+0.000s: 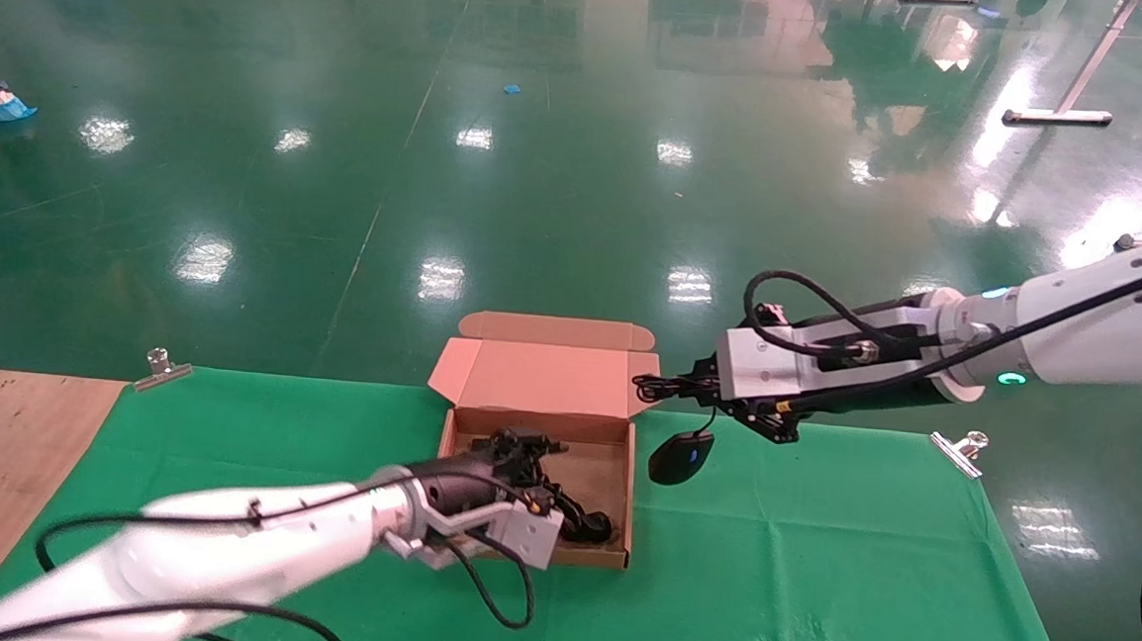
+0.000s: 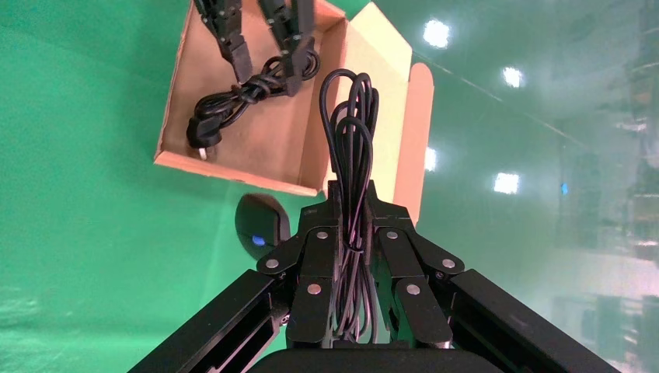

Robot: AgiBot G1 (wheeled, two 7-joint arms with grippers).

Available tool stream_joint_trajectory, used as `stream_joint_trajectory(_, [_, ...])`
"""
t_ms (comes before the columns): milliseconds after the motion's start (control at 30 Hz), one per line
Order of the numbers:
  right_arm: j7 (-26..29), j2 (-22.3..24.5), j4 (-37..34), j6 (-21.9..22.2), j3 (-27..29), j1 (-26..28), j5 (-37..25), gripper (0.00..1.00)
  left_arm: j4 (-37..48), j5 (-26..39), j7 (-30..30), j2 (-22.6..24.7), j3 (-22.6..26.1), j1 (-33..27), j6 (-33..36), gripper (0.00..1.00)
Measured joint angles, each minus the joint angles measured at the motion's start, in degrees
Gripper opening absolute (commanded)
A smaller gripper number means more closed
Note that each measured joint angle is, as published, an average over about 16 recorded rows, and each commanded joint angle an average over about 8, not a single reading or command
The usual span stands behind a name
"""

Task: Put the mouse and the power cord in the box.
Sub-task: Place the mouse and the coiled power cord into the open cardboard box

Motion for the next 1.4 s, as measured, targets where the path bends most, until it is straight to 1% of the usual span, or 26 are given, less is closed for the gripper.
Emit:
stream_joint_trajectory(167, [1.0,-1.6,0.4,0.3,-0.4,0.5,-0.5,0.00,-4.2,-3.4,-2.4,-5.1,-0.7,-0.5,7.2,1.00])
stream_joint_trajectory(500, [3.0,-7.8,-0.2,2.6,-1.8,1.4,-1.9,0.00,-13.4,-11.7,-11.4,-18.9,-3.0,-0.4,24.3,1.00])
stream_joint_trajectory(633, [3.8,-10.4,-0.2,4.3,-3.1,1.1,-2.1,0.00,-14.8,-15.1,-14.3,-23.8,-4.1,-0.4,30.2,1.00])
stream_joint_trajectory(800, [5.4,-12.8,1.2,7.2,-6.3,0.1,-1.1,0.00,-14.1,-18.7,-15.5,-28.5,-5.7,-0.1,35.3,1.00])
stream_joint_trajectory(933, [7.4,-13.7,3.5,10.1,-10.2,-0.8,0.8,0.00,-12.0,-21.0,-15.0,-31.1,-6.8,0.2,38.6,1.00])
stream_joint_trajectory(1067, [9.9,-14.0,6.6,13.3,-15.2,-1.6,3.4,0.00,-8.8,-22.6,-13.4,-32.7,-7.6,0.4,41.3,1.00])
stream_joint_trajectory(1400, [15.8,-14.1,12.2,21.5,-27.8,-1.7,10.0,0.00,1.2,-24.0,-8.5,-33.6,-8.4,-0.6,46.8,1.00])
